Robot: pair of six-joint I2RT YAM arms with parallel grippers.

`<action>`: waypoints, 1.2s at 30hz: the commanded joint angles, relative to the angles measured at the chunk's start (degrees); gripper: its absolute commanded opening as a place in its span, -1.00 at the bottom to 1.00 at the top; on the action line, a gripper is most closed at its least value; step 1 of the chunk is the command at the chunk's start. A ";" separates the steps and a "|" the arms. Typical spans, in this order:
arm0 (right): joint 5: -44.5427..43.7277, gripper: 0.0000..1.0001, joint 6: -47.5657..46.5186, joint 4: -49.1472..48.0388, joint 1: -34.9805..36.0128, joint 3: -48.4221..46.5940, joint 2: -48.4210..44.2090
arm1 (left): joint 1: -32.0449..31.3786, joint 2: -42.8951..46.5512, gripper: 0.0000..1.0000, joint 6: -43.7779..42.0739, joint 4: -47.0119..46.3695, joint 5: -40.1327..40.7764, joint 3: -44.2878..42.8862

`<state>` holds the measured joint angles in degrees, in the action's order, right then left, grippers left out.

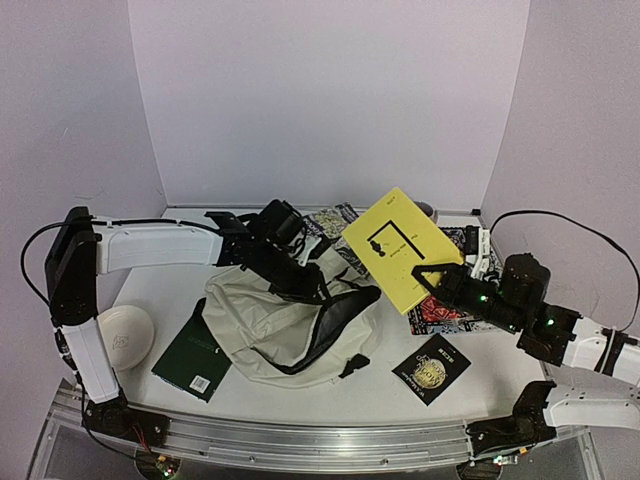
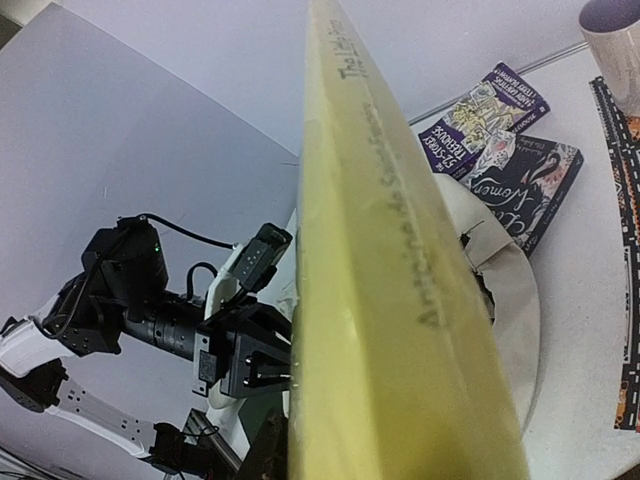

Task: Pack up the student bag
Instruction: Move the student bag to the center of the board, then pick up the largest pocket of the bag from the student bag.

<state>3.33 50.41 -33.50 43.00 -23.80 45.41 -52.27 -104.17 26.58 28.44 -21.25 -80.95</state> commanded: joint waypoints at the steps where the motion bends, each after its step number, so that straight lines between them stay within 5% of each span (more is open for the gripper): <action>1: -0.88 -1.00 -0.58 -5.10 -0.29 -0.89 -2.54 | 0.33 0.02 -0.41 -0.33 -3.69 -1.33 -0.20; 7: -0.99 -1.00 -0.60 -2.47 -0.30 -0.73 -4.31 | 0.13 0.23 -0.55 -0.77 -3.64 -3.11 0.52; 14: -1.87 -1.00 -0.87 1.33 -0.29 -0.60 -6.28 | -3.88 0.71 -0.05 -0.79 -3.64 -0.86 0.88; 24: -2.01 -1.00 -0.58 2.06 -0.29 -0.74 -5.79 | -10.70 -1.13 0.12 0.26 -2.17 12.18 1.84; 29: -1.75 -1.00 -0.59 2.11 -0.29 -0.98 -5.77 | -10.74 -0.41 0.02 -0.96 1.39 19.40 1.42; 33: -1.67 -1.00 -0.54 2.15 -0.29 -0.98 -5.93 | -10.63 -0.01 -0.36 -2.12 2.95 21.83 1.22; 36: -1.66 -1.00 -0.41 2.20 -0.28 -0.90 -6.13 | -10.66 -0.29 -0.44 -2.40 3.55 23.36 1.27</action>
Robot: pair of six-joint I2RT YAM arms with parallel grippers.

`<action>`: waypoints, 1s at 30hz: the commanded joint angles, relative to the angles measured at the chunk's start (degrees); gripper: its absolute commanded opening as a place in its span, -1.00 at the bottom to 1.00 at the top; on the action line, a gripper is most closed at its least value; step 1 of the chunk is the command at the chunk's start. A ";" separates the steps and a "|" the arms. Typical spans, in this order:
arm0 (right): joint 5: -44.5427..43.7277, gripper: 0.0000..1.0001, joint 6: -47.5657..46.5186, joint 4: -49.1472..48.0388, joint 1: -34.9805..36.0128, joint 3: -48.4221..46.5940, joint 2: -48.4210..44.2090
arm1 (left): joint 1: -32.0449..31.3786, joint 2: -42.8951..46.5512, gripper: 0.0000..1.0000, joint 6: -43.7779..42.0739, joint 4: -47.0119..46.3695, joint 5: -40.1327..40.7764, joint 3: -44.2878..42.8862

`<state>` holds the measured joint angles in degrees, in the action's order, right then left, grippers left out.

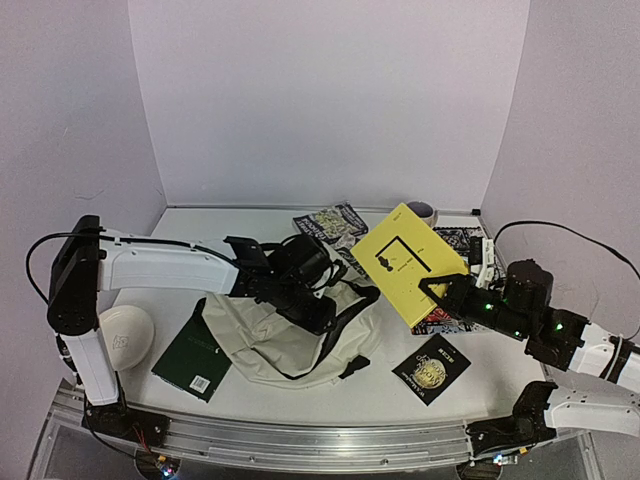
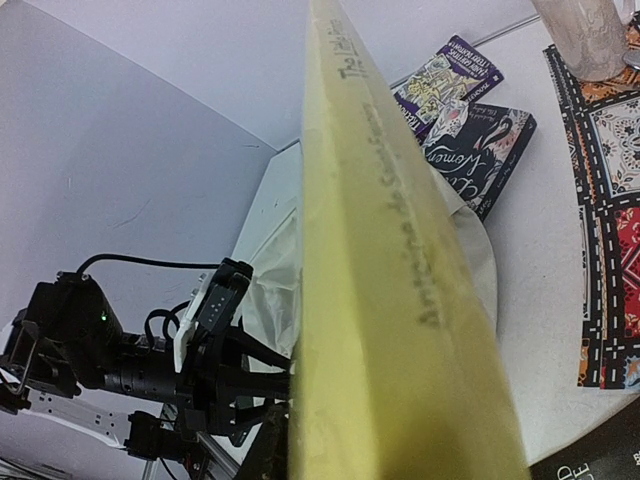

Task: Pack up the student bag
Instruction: Pick up the largest pocket of the bag from the student bag.

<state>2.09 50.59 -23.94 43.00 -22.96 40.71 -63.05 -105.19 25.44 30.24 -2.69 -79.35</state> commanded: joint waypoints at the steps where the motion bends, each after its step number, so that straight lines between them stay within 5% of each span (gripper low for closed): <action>1: -0.41 -1.00 -0.58 -7.37 -0.27 -1.72 -1.55 | 0.12 0.62 -0.46 -1.27 1.82 4.84 -0.30; 15: 0.33 -1.00 -0.14 -7.32 -0.25 -1.04 -2.00 | 0.03 -6.28 -0.40 -0.30 -1.04 -4.46 -3.66; 22: 1.96 -1.00 0.30 -7.29 -0.29 -1.19 -1.11 | 0.17 -4.04 -0.99 -2.16 -0.40 -1.11 -4.79; 30: 5.25 -1.00 2.37 -7.51 -0.29 -1.98 0.76 | 3.83 1.37 -1.00 -5.88 8.37 10.50 -9.15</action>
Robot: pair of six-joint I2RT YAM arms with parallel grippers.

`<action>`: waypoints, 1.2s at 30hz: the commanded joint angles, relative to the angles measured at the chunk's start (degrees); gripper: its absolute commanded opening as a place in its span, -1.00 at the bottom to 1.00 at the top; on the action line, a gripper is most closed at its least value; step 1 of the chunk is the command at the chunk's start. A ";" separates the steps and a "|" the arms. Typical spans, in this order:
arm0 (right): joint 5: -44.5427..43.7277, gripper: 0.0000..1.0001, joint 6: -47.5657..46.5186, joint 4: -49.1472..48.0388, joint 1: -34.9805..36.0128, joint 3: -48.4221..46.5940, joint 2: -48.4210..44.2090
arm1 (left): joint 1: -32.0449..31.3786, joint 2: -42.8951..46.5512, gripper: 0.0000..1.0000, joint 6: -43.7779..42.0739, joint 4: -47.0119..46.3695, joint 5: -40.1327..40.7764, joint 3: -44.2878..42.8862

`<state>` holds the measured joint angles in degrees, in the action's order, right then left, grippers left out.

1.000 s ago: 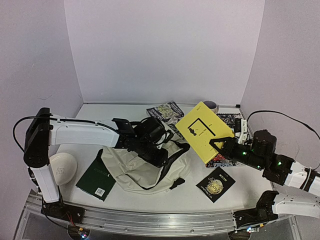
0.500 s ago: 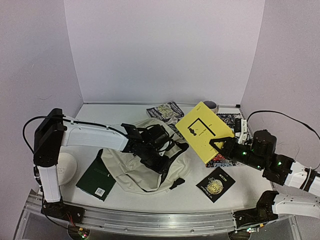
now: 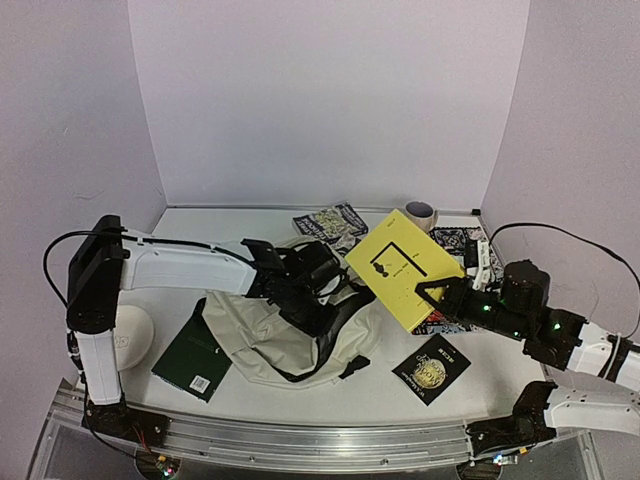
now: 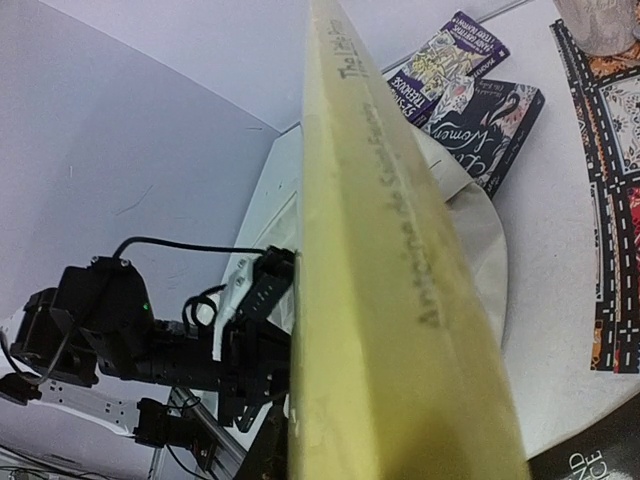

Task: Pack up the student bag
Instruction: Pick up the largest pocket of the bag from the student bag, then place the book in the largest pocket of the bag.

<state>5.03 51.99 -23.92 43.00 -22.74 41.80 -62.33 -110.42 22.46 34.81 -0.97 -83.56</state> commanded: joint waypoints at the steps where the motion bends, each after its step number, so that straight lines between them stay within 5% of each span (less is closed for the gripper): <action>1: 2.76 -1.00 1.34 -7.68 -0.29 -2.27 -0.10 | 3.90 7.36 -1.00 -3.45 4.67 9.45 -5.38; 18: 8.30 -1.00 9.84 -16.33 3.00 -1.71 9.33 | 10.92 7.16 -1.00 -11.83 11.41 15.84 -27.34; 36: 6.73 -1.00 11.85 -29.39 8.68 -16.71 37.93 | 10.87 9.02 -1.00 -8.13 10.31 1.31 -29.48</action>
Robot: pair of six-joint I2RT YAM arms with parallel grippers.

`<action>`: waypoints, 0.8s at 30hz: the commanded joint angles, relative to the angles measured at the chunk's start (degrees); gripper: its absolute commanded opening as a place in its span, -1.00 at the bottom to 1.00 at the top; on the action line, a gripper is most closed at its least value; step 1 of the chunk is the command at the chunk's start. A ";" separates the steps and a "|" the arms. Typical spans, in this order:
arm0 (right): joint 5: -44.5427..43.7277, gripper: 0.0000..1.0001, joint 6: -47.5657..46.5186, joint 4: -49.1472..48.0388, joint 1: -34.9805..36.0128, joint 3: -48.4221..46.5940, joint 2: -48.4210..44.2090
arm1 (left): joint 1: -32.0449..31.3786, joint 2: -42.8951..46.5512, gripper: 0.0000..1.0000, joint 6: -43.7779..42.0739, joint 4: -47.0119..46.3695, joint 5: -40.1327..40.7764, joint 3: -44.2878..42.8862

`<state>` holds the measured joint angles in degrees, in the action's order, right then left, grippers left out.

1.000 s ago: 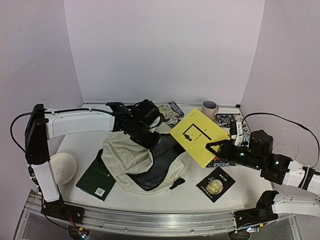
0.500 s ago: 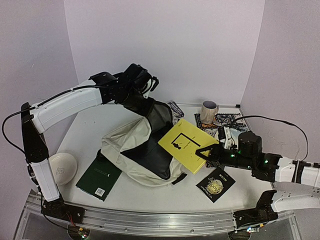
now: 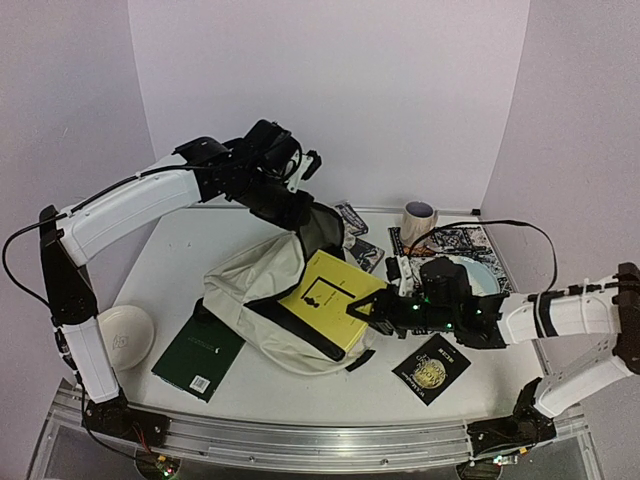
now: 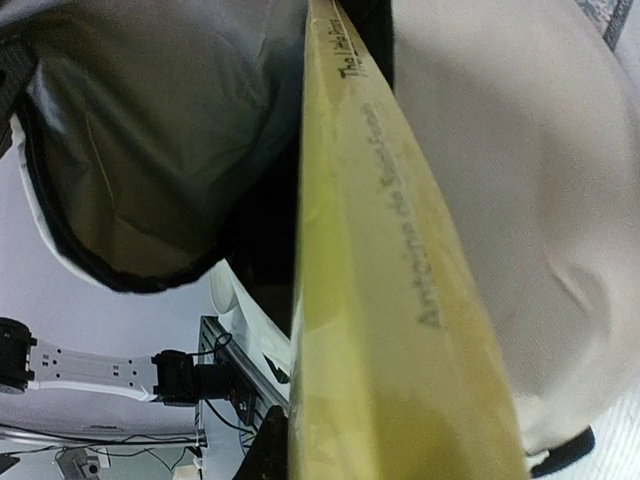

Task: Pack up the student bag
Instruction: Place the book in the largest pocket of the bag.

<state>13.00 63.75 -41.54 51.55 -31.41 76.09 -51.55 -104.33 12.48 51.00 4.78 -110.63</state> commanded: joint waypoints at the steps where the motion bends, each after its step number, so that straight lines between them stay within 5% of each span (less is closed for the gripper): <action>1: -1.47 -1.00 0.45 -11.85 0.13 -9.21 5.31 | 0.09 3.13 -1.00 2.37 -6.12 -4.98 -2.22; 24: -6.17 -1.00 7.71 -14.84 -1.10 -34.97 37.54 | 0.04 10.35 -1.00 4.49 -12.16 -14.32 6.38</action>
<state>8.56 70.61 -46.96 51.00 -59.85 110.82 -51.31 -99.00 16.05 46.35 -6.61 -104.20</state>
